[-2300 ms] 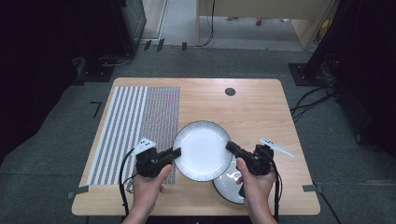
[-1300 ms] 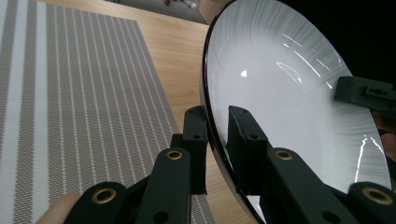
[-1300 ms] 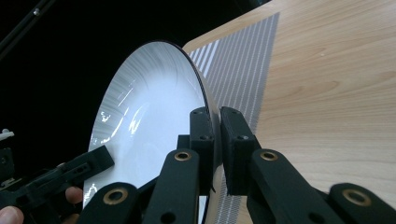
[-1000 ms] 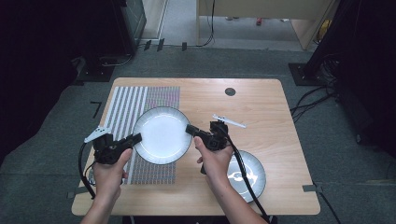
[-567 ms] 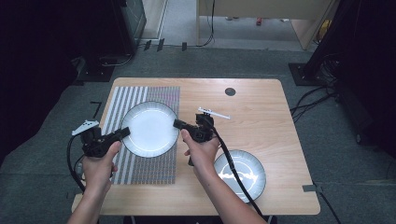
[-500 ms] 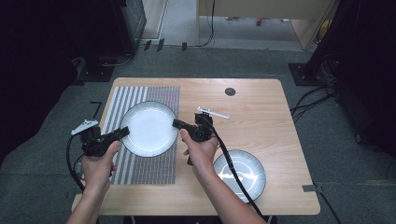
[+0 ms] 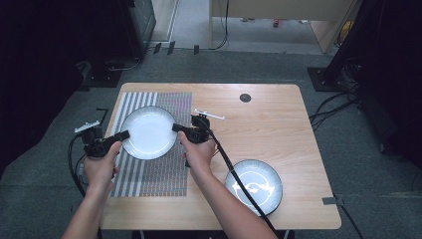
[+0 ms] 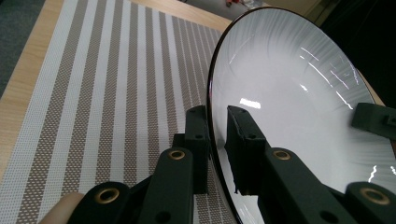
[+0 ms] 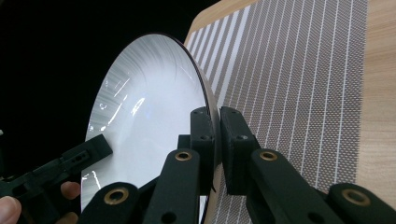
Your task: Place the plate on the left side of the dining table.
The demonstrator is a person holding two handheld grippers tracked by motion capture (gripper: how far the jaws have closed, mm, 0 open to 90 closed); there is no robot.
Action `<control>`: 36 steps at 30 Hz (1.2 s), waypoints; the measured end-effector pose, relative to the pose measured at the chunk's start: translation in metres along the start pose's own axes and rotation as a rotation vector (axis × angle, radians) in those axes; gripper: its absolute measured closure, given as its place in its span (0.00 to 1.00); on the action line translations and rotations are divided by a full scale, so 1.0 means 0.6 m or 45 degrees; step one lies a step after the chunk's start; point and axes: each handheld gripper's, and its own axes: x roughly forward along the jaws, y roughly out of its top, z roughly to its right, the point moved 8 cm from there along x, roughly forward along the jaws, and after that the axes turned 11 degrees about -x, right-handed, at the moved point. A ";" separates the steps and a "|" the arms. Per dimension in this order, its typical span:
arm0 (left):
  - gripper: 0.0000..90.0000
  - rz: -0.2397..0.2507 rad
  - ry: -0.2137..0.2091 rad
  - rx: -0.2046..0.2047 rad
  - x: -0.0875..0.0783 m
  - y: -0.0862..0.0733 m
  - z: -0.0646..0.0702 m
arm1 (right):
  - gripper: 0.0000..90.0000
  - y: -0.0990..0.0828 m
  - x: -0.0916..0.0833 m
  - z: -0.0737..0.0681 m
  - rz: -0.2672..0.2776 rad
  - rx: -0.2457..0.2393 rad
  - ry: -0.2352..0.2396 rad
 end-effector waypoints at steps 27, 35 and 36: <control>0.89 -0.114 0.139 -0.092 0.113 -0.017 -0.075 | 0.95 -0.043 0.107 0.086 -0.097 0.143 -0.135; 0.89 -0.094 0.164 -0.121 0.109 -0.007 -0.091 | 0.96 -0.045 0.118 0.073 -0.117 0.139 -0.125; 0.89 -0.097 0.167 -0.121 0.109 -0.006 -0.093 | 0.95 -0.045 0.120 0.071 -0.119 0.142 -0.130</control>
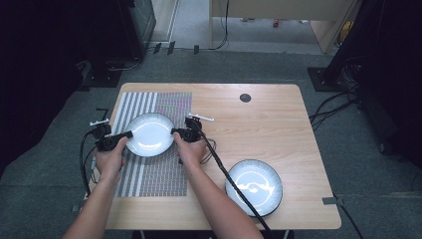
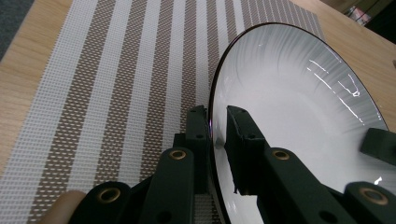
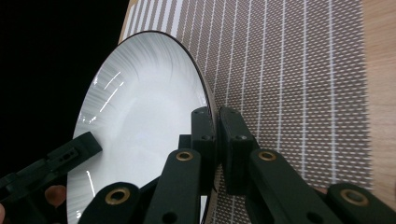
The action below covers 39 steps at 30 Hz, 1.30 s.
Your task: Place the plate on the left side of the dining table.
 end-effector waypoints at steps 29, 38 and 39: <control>0.88 -0.070 0.044 -0.004 0.022 0.007 -0.025 | 0.95 -0.003 0.028 -0.003 -0.005 0.014 -0.053; 0.87 -0.065 0.053 0.013 0.023 0.006 -0.024 | 0.94 -0.004 0.027 -0.003 -0.015 -0.022 -0.047; 0.87 -0.066 0.051 0.014 0.023 0.006 -0.024 | 0.94 -0.004 0.027 -0.003 -0.015 -0.025 -0.049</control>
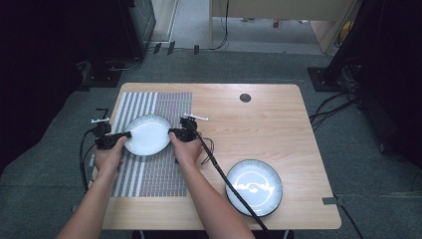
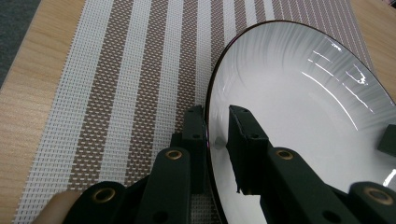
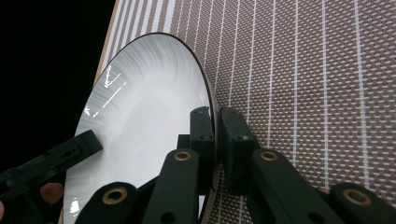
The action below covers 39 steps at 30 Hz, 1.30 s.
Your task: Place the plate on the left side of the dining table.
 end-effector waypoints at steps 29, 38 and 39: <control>0.53 0.234 -0.173 0.232 -0.076 0.015 0.051 | 0.50 0.030 -0.068 -0.022 0.102 -0.417 -0.053; 0.26 0.201 -0.360 0.317 -0.128 -0.014 0.095 | 0.38 0.037 -0.141 -0.052 0.123 -0.563 -0.006; 0.25 0.202 -0.375 0.325 -0.132 -0.018 0.100 | 0.37 0.037 -0.149 -0.053 0.125 -0.565 -0.007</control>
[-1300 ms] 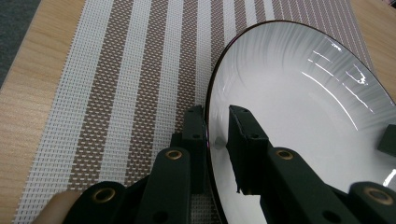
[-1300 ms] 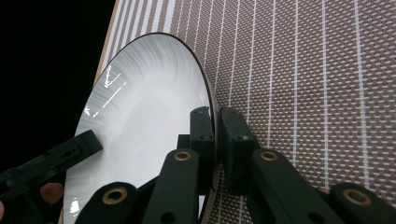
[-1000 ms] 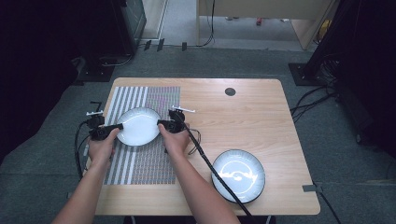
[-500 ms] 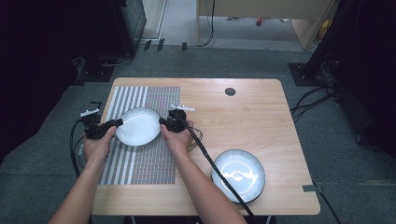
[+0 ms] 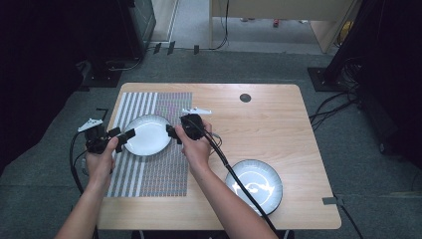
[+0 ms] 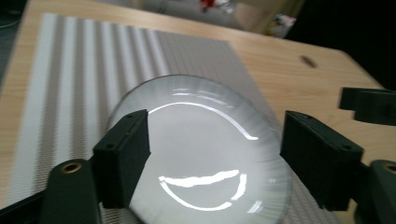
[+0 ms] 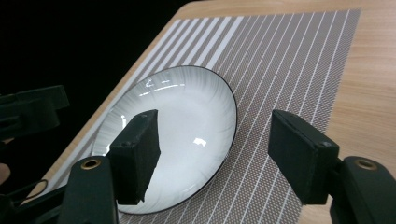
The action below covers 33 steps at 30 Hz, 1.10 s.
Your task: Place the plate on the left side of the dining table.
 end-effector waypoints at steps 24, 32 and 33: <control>0.17 0.021 -0.037 0.201 -0.049 -0.072 0.091 | 0.29 -0.036 -0.192 0.095 0.086 -0.042 -0.101; 0.17 0.023 -0.041 0.189 -0.069 -0.101 0.083 | 0.30 -0.056 -0.253 0.135 0.134 -0.036 -0.115; 0.17 0.026 -0.044 0.188 -0.072 -0.103 0.081 | 0.30 -0.059 -0.261 0.141 0.144 -0.043 -0.111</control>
